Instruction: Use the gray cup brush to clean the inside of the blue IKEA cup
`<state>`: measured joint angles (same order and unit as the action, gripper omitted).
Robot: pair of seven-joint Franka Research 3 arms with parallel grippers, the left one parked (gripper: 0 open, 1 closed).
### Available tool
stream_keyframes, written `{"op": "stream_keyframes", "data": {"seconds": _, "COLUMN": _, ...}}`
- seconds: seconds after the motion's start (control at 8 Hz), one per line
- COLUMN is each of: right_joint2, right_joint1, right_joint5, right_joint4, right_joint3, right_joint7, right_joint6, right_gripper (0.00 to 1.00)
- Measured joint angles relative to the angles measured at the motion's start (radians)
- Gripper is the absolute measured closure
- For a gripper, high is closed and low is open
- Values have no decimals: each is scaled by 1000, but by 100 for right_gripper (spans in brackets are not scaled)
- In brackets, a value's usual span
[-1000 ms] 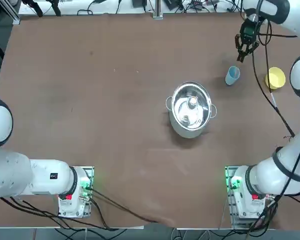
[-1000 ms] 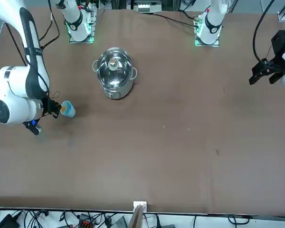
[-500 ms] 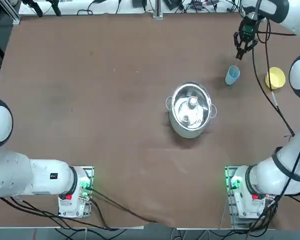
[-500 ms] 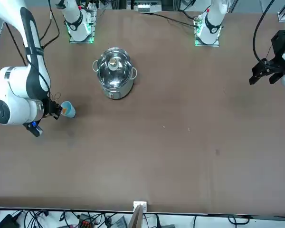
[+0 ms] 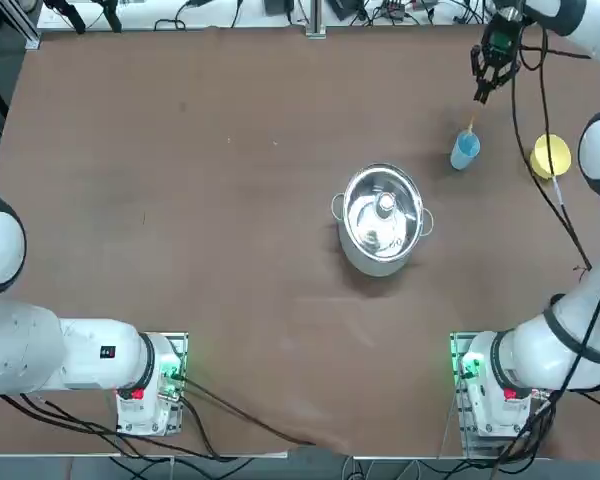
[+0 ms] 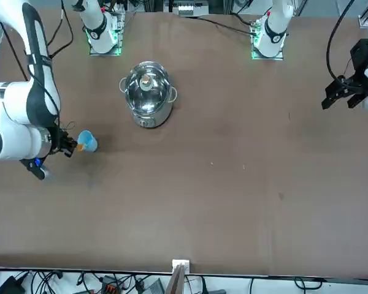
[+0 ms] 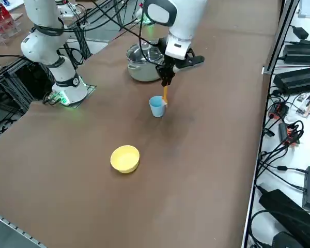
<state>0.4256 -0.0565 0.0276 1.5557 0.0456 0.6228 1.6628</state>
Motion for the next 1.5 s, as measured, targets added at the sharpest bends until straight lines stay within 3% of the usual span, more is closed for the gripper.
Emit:
{"op": "stream_keyframes", "data": {"seconds": 0.25, "right_joint2": -20, "right_joint1": 4, "right_joint5": -14, "right_joint4": -10, "right_joint3": 8, "right_joint7": -4, "right_joint6": -51, "right_gripper": 97}}
{"op": "stream_keyframes", "data": {"seconds": 0.62, "right_joint2": -54, "right_joint1": 20, "right_joint5": -129, "right_joint4": -11, "right_joint3": 13, "right_joint7": -70, "right_joint6": -111, "right_gripper": 97}}
{"op": "stream_keyframes", "data": {"seconds": 1.12, "right_joint2": -52, "right_joint1": 155, "right_joint5": -276, "right_joint4": -6, "right_joint3": 27, "right_joint7": -359, "right_joint6": -105, "right_gripper": 97}}
{"op": "stream_keyframes", "data": {"seconds": 1.5, "right_joint2": -50, "right_joint1": 221, "right_joint5": -362, "right_joint4": 41, "right_joint3": 27, "right_joint7": -492, "right_joint6": -29, "right_gripper": 97}}
